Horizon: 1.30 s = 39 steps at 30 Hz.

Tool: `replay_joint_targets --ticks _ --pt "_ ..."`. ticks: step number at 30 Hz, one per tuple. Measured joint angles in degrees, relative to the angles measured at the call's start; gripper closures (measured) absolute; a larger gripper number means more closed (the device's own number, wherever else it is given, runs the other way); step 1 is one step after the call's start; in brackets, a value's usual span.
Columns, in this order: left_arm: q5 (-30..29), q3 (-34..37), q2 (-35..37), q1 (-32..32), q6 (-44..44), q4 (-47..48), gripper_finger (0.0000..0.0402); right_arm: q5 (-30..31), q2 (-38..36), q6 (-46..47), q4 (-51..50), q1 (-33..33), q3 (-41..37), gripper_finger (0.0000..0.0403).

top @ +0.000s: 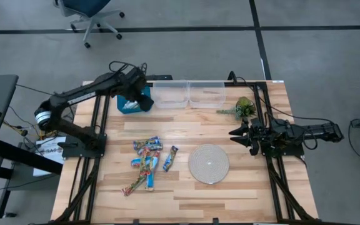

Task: Pick and place Granola Bars by type
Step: Put the yellow granola bar into the blue bin

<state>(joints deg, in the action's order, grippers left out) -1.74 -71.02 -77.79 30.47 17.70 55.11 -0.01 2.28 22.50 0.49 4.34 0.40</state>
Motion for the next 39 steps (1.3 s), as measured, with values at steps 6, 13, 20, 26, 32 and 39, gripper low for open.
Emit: replay_joint_targets --ticks 6,13,20,26,32,39 --pt "1.23 0.00 4.03 -11.14 1.80 0.17 0.0258 0.00 0.02 0.02 0.00 0.00 0.00 0.0261" --pt "1.75 0.00 4.76 -23.33 -1.86 0.96 0.0258 0.00 0.00 0.00 0.00 0.00 0.00 0.0259" --pt "6.47 0.00 4.76 -36.34 -11.65 0.97 0.0258 0.00 0.01 0.01 0.00 0.01 0.00 0.0261" --pt "6.49 0.00 4.54 -46.98 -8.74 0.94 0.0258 0.00 0.00 0.00 0.00 0.00 0.00 0.0261" --pt "7.48 0.05 3.52 -53.27 4.63 0.06 0.0258 0.01 0.01 0.01 0.00 0.00 0.00 0.0260" --pt "11.56 -0.01 1.44 -56.09 16.26 -2.91 0.0258 0.01 0.02 0.00 0.02 0.00 0.00 0.0261"
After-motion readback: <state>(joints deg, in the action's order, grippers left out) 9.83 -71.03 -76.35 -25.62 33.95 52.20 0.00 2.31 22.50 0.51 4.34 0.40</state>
